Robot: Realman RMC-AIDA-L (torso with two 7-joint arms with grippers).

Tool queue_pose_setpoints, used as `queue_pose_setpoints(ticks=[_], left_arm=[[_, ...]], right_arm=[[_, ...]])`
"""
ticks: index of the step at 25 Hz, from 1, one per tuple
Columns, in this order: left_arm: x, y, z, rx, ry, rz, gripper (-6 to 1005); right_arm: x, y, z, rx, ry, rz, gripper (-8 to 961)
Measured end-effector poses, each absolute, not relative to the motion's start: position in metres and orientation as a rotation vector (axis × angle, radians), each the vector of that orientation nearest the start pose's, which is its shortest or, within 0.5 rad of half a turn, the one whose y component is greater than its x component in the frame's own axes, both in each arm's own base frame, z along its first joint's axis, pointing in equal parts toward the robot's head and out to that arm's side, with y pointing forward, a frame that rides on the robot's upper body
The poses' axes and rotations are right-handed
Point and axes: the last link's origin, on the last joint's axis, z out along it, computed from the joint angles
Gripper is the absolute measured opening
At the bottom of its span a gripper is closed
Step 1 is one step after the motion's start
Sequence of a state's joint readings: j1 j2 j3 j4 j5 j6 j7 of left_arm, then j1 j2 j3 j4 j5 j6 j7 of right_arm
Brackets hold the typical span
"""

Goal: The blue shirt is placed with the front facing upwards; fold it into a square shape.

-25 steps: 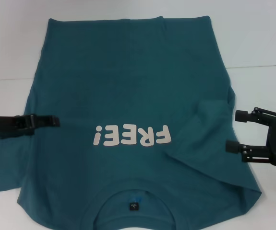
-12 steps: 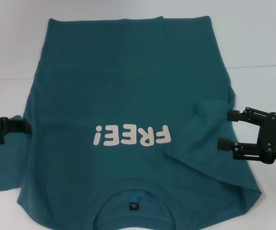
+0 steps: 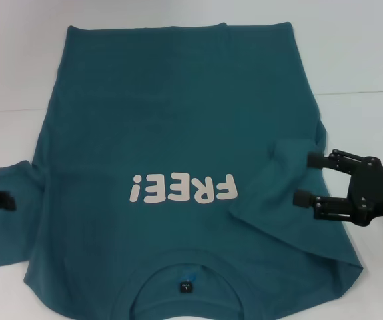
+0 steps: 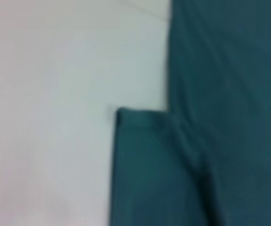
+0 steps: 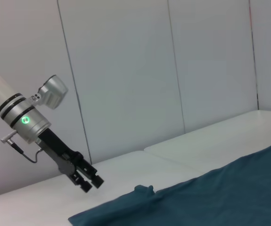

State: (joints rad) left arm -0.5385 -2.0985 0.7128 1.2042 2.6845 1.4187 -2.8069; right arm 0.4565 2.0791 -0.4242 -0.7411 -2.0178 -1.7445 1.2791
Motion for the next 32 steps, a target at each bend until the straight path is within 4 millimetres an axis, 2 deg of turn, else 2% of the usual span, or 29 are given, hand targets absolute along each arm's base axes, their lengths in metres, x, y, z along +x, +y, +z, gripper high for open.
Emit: queue_pose_setpoints(ticks=[7, 15, 22, 32], left_arm=[[-0.304, 0.358, 0.084, -1.76, -1.784, -0.063, 874], [-0.305, 0.358, 0.084, -1.733, -1.804, -0.065, 875], [-0.307, 0.357, 0.084, -1.706, -1.83, -0.073, 875], [-0.316, 0.351, 0.071, -1.693, -1.897, -0.014, 875]], right_arm=[[0.282, 0.305, 0.038, -2.647, 0.517, 0.782, 920], [0.274, 0.295, 0.035, -2.827, 0.371, 0.682, 919], [0.27, 0.297, 0.03, -2.857, 0.336, 0.661, 919], [0.265, 0.302, 0.024, -2.887, 0.316, 0.621, 918]])
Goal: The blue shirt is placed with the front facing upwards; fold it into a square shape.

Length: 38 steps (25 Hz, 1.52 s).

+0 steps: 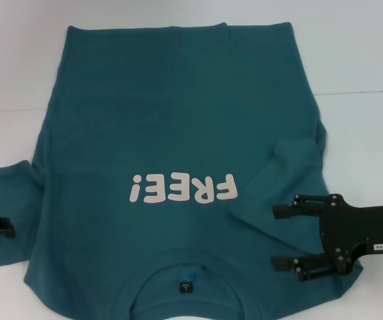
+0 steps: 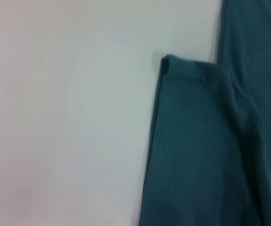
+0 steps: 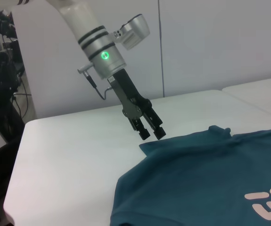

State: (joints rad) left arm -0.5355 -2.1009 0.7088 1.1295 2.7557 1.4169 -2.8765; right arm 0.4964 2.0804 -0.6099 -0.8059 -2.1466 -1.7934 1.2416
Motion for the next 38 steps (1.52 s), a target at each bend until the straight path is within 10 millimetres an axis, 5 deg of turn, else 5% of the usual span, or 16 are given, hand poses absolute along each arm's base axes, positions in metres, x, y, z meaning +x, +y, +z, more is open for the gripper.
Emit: queue_pose_setpoints(ticks=[38], left_arm=[[-0.325, 0.341, 0.0722, -1.653, -1.953, 0.028, 839]], right_arm=[[0.2675, 0.3041, 0.0153, -2.867, 0.382, 0.635, 916]])
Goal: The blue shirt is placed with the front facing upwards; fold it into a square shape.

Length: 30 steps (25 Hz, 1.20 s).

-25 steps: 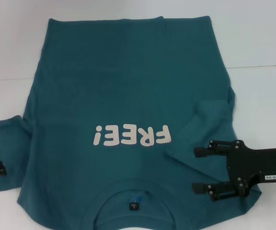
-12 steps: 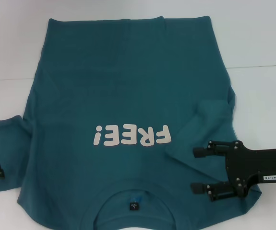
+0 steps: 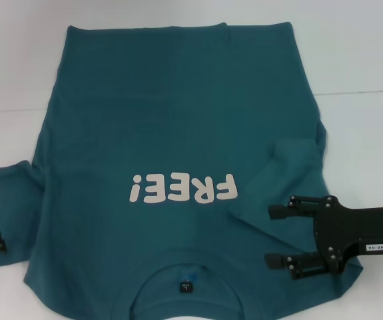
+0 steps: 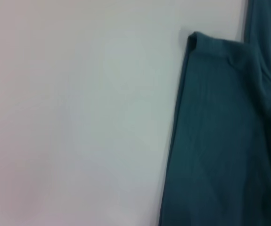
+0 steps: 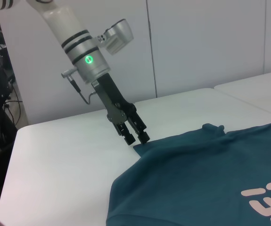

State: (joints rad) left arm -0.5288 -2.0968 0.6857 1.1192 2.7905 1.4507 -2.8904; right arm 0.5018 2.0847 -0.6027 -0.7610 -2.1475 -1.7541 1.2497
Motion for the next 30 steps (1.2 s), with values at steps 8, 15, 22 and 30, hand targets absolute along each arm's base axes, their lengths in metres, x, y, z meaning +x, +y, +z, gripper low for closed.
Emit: queue_pose_setpoints(ticks=[8, 15, 22, 30], left_arm=[[-0.3263, 0.3434, 0.0713, -1.657, -1.943, 0.028, 777], [-0.3271, 0.3457, 0.0734, -1.65, -1.927, 0.021, 777], [-0.3271, 0.3458, 0.0723, -1.652, -1.93, 0.023, 776], [-0.328, 0.3461, 0.0707, -1.65, -1.933, 0.023, 776]], right_arm=[[0.2676, 0.3038, 0.0147, -2.867, 0.382, 0.639, 915], [0.2673, 0.3048, 0.0145, -2.866, 0.38, 0.636, 915], [0.2667, 0.3056, 0.0147, -2.865, 0.379, 0.636, 915], [0.2664, 0.3057, 0.0142, -2.866, 0.383, 0.638, 915]])
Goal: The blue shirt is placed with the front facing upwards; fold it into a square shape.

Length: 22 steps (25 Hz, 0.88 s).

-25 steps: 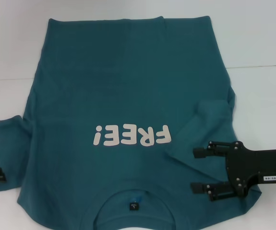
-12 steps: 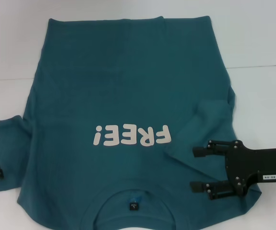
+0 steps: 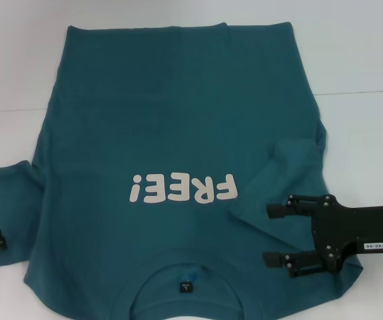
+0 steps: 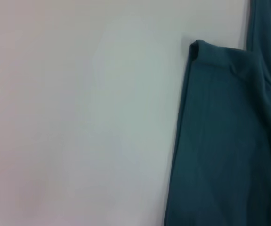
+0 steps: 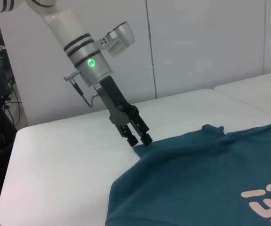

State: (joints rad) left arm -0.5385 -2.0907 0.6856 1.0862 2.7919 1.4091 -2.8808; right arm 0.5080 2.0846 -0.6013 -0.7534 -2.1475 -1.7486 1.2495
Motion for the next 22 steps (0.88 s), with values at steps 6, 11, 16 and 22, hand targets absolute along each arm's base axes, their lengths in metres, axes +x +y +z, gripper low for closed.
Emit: queue_pose_setpoints(ticks=[6, 11, 16, 22], left_arm=[[-0.3287, 0.3456, 0.0693, -1.65, -1.938, 0.025, 776], [-0.3291, 0.3453, 0.0671, -1.653, -1.946, 0.028, 777], [-0.3273, 0.3466, 0.0646, -1.661, -1.953, 0.023, 777], [-0.3255, 0.3479, 0.0636, -1.669, -1.955, 0.013, 777]], right_arm=[[0.2673, 0.3048, 0.014, -2.865, 0.388, 0.639, 915], [0.2678, 0.3043, 0.0139, -2.865, 0.392, 0.639, 915], [0.2681, 0.304, 0.0136, -2.865, 0.394, 0.64, 916], [0.2681, 0.3037, 0.0132, -2.865, 0.396, 0.641, 916]])
